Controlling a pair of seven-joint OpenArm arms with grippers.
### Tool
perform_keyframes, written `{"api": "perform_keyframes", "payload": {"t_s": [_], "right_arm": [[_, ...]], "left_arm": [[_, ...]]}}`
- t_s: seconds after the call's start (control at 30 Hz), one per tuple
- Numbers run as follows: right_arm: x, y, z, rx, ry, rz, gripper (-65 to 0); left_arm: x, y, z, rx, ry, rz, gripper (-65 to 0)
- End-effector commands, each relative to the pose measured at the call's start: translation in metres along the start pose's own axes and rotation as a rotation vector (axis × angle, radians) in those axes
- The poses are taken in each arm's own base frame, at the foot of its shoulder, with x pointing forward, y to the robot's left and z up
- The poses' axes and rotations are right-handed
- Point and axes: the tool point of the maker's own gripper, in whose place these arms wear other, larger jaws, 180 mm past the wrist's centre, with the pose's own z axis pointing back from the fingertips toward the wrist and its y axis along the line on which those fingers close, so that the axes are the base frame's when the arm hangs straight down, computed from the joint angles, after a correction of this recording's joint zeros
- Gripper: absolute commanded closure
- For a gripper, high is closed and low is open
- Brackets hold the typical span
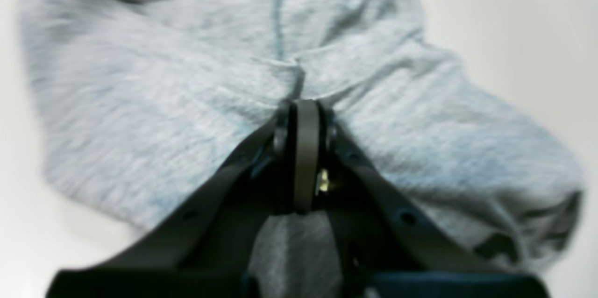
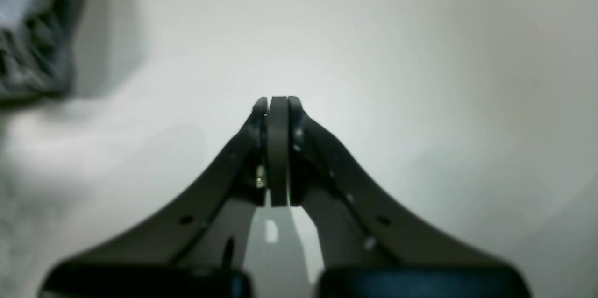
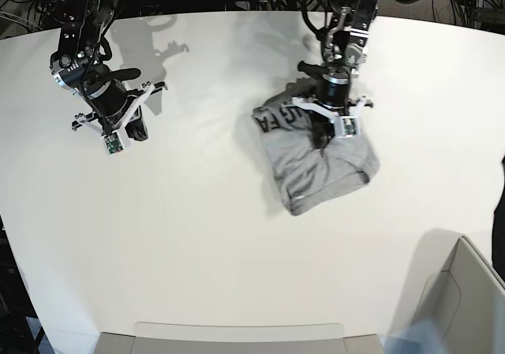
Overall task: Fold the T-shirt properly
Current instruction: 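Press and square the folded bundle with the left gripper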
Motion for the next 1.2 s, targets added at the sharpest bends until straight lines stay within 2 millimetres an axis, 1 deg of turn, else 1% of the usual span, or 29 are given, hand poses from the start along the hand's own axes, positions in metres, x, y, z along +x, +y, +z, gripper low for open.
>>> {"api": "perform_keyframes", "payload": {"t_s": [0.0,0.03,0.13,0.23,0.27,0.37,0.4,0.47,0.53,0.6,0.7,0.77,0.8,0.83,0.9,1.0,1.03,1.13,1.17], "right_arm": [[0.014,-0.002,0.003,-0.004,-0.05,0.013,0.0],[0.014,-0.001,0.003,-0.002,-0.05,0.013,0.0],[0.014,-0.002,0.002,-0.002,-0.048,0.013,0.0],[0.013,-0.003,0.003,-0.006,-0.046,0.011,0.0],[0.012,-0.003,0.003,-0.005,-0.044,0.01,0.0],[0.011,-0.002,0.003,-0.003,-0.041,0.011,0.0],[0.011,-0.001,0.003,-0.001,-0.04,0.009,0.0],[0.01,0.001,0.002,0.002,-0.04,0.007,0.0],[0.007,0.002,0.003,0.005,-0.033,0.004,0.0],[0.007,0.003,0.003,0.006,-0.033,0.005,0.0],[0.006,0.003,0.003,0.007,-0.032,0.005,0.0],[0.006,0.003,0.003,0.007,-0.032,0.005,0.0],[0.006,0.004,0.003,0.007,-0.032,0.003,0.0],[0.006,0.004,0.003,0.007,-0.032,0.003,0.0],[0.006,0.004,0.003,0.007,-0.032,0.003,0.0],[0.006,0.002,0.003,0.004,-0.031,0.001,0.0],[0.003,0.002,0.004,0.003,-0.025,0.0,0.0],[0.002,0.001,0.005,0.001,-0.024,0.002,0.0],[0.002,0.001,0.005,0.001,-0.024,0.002,0.0]], "left_arm": [[-0.029,0.04,0.008,0.105,0.13,-0.035,-2.1],[-0.024,0.052,0.006,0.114,0.124,-0.066,-2.1],[0.0,0.083,0.001,0.142,0.09,-0.143,-2.1],[0.017,0.117,0.003,0.172,0.077,-0.235,-2.1],[0.022,0.126,0.003,0.167,0.077,-0.265,-2.1],[0.036,0.139,0.004,0.128,0.073,-0.321,-2.1],[0.045,0.145,0.004,0.135,0.058,-0.324,-2.1],[0.061,0.151,0.005,0.148,0.021,-0.315,-2.1],[0.08,0.148,0.006,0.141,-0.028,-0.309,-2.2],[0.101,0.135,0.009,0.118,-0.087,-0.305,-2.3],[0.133,0.105,0.015,0.059,-0.182,-0.301,-2.3],[0.147,0.077,0.021,0.012,-0.241,-0.257,-2.3],[0.15,0.066,0.023,0.0,-0.259,-0.229,-2.3],[0.149,0.059,0.024,-0.007,-0.253,-0.205,-2.3],[0.134,0.047,0.021,-0.019,-0.193,-0.163,-2.3],[0.104,0.035,0.014,-0.018,-0.097,-0.079,-2.3],[0.094,0.033,0.012,-0.015,-0.078,-0.058,-2.3],[0.076,0.037,0.009,0.0,-0.054,-0.051,-2.3],[0.065,0.041,0.009,0.009,-0.032,-0.052,-2.3]]}}
